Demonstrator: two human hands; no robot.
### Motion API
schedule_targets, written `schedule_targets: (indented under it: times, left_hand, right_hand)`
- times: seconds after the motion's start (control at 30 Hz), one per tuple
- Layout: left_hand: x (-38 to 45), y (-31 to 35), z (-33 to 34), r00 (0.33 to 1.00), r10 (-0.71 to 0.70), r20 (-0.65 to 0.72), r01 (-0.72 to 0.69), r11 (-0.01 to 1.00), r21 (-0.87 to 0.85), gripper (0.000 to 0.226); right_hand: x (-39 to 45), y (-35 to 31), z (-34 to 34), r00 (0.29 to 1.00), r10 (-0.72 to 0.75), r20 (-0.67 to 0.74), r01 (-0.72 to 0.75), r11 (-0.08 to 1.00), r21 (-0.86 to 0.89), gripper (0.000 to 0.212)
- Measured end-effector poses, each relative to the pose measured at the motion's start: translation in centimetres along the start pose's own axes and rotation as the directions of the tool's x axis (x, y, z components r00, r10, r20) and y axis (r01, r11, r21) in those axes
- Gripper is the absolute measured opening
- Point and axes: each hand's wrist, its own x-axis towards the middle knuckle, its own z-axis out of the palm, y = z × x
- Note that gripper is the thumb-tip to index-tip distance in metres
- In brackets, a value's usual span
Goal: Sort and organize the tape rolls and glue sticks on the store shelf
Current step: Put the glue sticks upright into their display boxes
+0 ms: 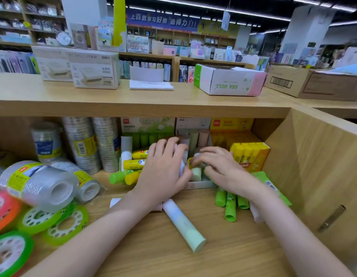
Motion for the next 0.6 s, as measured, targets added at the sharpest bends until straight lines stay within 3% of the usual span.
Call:
schedule_targets:
  times: [0.1,0.2,0.37,0.5,0.6]
  left_hand:
    - [0.1,-0.1,0.0,1.0,-0.024,-0.003,0.024,0.998,-0.05,0.036]
    - [0.2,-0.5,0.2,1.0,-0.025,0.004,0.025,1.0,0.013,0.034]
    - [0.4,-0.7,0.1,0.999,-0.027,0.032,0.025,0.998,0.052,0.038]
    - [0.4,-0.6,0.1,0.999,-0.032,0.036,0.029,0.998,0.062,0.037]
    - [0.4,-0.7,0.2,0.999,-0.039,0.031,0.037,0.997,0.062,0.039]
  right_hand:
    - [0.4,-0.6,-0.2,1.0,0.021,-0.005,-0.022,0.994,-0.109,0.023]
    - [1.0,-1.2,0.1,0.988,0.056,0.147,-0.007,0.948,-0.319,0.032]
    - [1.4,-1.2,0.4,0.97,0.064,0.235,0.022,0.938,-0.346,0.036]
    - [1.3,-0.4,0.7,0.994,-0.045,0.103,0.065,0.977,-0.201,0.029]
    - [0.3,0.5,0.9,0.986,-0.053,-0.157,0.073,0.99,0.123,0.02]
